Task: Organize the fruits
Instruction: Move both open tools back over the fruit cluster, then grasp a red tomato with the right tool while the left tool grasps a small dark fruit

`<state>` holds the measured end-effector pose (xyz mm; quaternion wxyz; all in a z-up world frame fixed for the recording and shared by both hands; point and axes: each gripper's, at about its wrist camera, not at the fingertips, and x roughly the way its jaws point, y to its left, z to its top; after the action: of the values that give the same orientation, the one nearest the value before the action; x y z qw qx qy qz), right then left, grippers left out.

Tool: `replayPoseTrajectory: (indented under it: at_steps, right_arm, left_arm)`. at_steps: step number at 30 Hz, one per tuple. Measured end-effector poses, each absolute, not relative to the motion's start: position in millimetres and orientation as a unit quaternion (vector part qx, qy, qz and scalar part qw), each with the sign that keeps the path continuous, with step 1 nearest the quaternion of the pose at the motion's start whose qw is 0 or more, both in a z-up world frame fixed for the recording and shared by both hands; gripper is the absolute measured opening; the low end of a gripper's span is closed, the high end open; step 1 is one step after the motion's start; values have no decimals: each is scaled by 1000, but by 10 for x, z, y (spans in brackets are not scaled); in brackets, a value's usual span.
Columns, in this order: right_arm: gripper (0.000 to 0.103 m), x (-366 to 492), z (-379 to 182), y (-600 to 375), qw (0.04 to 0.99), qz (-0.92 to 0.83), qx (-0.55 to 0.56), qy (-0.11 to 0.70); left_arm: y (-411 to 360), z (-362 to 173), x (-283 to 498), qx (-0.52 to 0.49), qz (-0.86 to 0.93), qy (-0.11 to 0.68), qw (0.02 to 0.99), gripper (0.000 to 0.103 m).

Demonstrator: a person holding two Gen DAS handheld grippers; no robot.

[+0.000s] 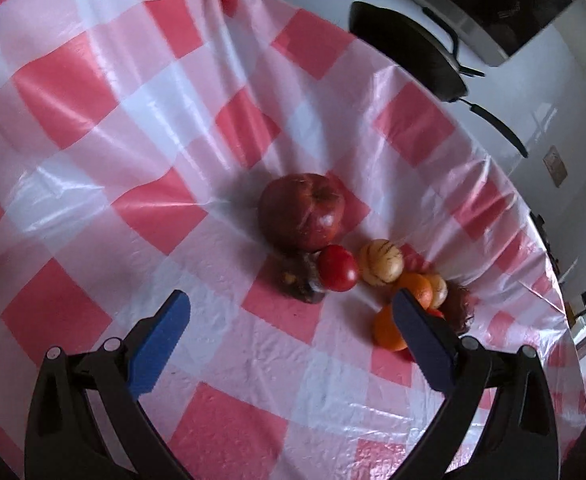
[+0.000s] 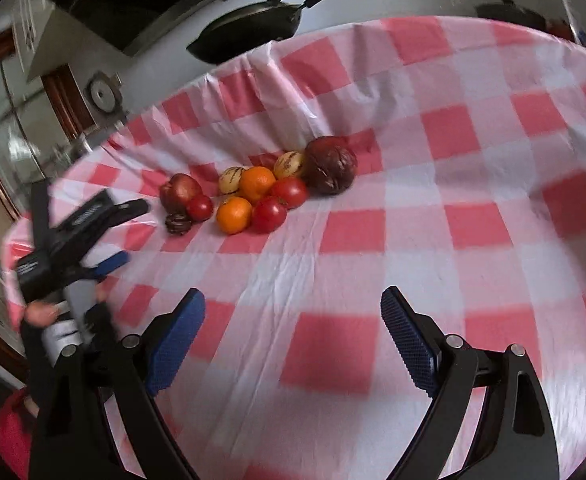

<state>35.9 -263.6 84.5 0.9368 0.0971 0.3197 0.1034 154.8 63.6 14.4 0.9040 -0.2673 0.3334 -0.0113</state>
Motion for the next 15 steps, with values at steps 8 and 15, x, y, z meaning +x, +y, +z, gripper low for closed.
replayPoseTrajectory:
  at_steps: [8, 15]
  right_arm:
    - [75, 1165, 738, -2085, 921, 75, 34, 381]
    - [63, 1522, 668, -1939, 912, 51, 35, 406]
  left_arm:
    - [602, 148, 1519, -246, 4, 338, 909, 101]
    - [703, 138, 1477, -260, 35, 332, 906, 101]
